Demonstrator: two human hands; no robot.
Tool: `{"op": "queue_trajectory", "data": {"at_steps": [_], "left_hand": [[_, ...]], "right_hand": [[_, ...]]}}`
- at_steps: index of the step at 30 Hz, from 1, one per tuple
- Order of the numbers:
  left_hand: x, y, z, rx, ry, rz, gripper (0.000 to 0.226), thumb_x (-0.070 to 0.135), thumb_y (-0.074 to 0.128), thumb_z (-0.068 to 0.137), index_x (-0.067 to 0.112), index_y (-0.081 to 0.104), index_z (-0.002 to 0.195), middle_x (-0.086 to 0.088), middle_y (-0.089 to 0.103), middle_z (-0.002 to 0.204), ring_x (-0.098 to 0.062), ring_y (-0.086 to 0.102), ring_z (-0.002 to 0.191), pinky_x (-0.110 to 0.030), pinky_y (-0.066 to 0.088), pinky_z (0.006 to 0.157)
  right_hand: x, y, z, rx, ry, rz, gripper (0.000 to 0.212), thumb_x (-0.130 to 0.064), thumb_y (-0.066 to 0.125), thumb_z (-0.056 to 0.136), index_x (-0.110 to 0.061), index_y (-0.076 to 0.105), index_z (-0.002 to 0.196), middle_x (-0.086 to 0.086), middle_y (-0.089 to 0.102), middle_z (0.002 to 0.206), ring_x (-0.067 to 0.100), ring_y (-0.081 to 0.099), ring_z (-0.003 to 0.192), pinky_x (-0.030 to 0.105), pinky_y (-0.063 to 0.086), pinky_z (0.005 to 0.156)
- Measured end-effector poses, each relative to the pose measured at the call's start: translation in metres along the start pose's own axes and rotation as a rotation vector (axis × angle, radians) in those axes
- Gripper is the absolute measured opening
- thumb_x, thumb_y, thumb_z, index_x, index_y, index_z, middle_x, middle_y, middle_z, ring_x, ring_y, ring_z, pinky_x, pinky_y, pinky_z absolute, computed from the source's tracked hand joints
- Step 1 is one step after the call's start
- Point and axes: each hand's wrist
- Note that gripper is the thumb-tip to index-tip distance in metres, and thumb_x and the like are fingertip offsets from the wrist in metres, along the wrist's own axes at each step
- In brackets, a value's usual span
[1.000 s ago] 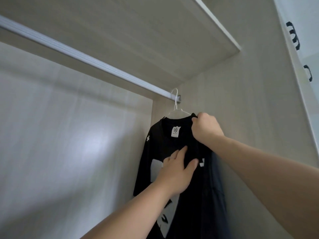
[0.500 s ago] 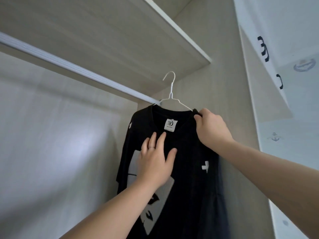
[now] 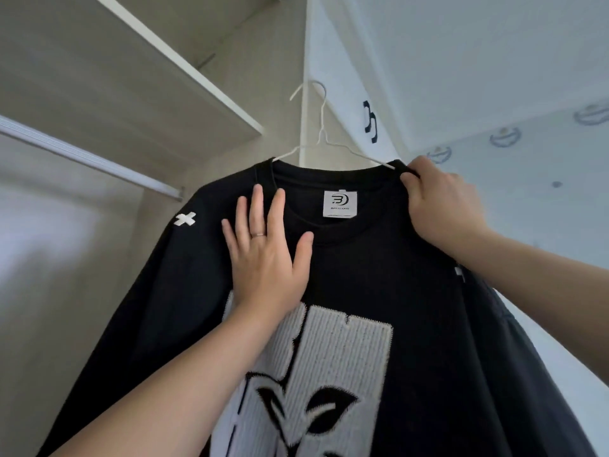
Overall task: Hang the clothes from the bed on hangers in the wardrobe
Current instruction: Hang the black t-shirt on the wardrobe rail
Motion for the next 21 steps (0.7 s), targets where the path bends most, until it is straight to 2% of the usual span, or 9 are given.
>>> {"op": "queue_trajectory", "data": {"at_steps": [6, 9, 12, 15, 17, 21], "left_hand": [[0.129, 0.041, -0.014, -0.018, 0.008, -0.166, 0.071, 0.054, 0.031, 0.095, 0.023, 0.018, 0.157, -0.007, 0.011, 0.167, -0.029, 0.003, 0.154, -0.054, 0.001, 0.123], [0.191, 0.068, -0.034, -0.052, -0.007, -0.267, 0.069, 0.053, 0.031, 0.096, 0.022, 0.018, 0.156, -0.008, 0.010, 0.167, -0.029, 0.004, 0.154, -0.051, -0.002, 0.123], [0.251, 0.100, -0.058, -0.114, -0.035, -0.405, 0.064, 0.046, 0.035, 0.098, 0.019, 0.024, 0.155, -0.011, 0.021, 0.164, -0.031, 0.012, 0.153, -0.050, 0.001, 0.123], [0.305, 0.134, -0.085, -0.216, -0.087, -0.546, 0.055, 0.039, 0.039, 0.101, 0.017, 0.035, 0.151, -0.007, 0.044, 0.151, -0.029, 0.033, 0.143, -0.049, 0.018, 0.121], [0.337, 0.155, -0.108, -0.307, -0.113, -0.657, 0.046, 0.035, 0.041, 0.103, 0.018, 0.043, 0.145, -0.005, 0.052, 0.141, -0.028, 0.046, 0.130, -0.045, 0.032, 0.112], [0.398, 0.197, -0.170, -0.489, -0.131, -0.834, 0.031, 0.031, 0.038, 0.106, 0.016, 0.058, 0.124, -0.002, 0.062, 0.118, -0.025, 0.056, 0.109, -0.042, 0.046, 0.093]], "right_hand": [[0.114, -0.090, -0.013, 0.027, 0.063, -0.157, 0.021, -0.034, 0.037, 0.102, -0.020, 0.052, 0.107, 0.018, 0.065, 0.102, 0.041, 0.058, 0.094, 0.040, 0.037, 0.071], [0.167, -0.140, -0.029, 0.000, 0.109, -0.240, 0.021, -0.032, 0.037, 0.102, -0.019, 0.053, 0.107, 0.014, 0.065, 0.100, 0.038, 0.057, 0.094, 0.041, 0.038, 0.075], [0.217, -0.189, -0.051, -0.041, 0.159, -0.316, 0.022, -0.032, 0.035, 0.102, -0.020, 0.053, 0.106, 0.006, 0.062, 0.094, 0.031, 0.052, 0.086, 0.040, 0.039, 0.076], [0.263, -0.231, -0.081, -0.062, 0.204, -0.404, 0.021, -0.031, 0.036, 0.102, -0.021, 0.054, 0.104, 0.000, 0.058, 0.089, 0.025, 0.046, 0.082, 0.040, 0.040, 0.076], [0.291, -0.254, -0.106, -0.080, 0.256, -0.480, 0.021, -0.032, 0.036, 0.102, -0.023, 0.054, 0.104, -0.002, 0.057, 0.089, 0.025, 0.047, 0.082, 0.039, 0.040, 0.074], [0.343, -0.290, -0.179, -0.097, 0.384, -0.612, 0.020, -0.032, 0.037, 0.101, -0.024, 0.055, 0.103, -0.002, 0.061, 0.090, 0.028, 0.053, 0.086, 0.040, 0.043, 0.074]]}}
Point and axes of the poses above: each hand's wrist, its own z-axis towards the middle knuckle, its own y-axis out of the palm, x = y × z
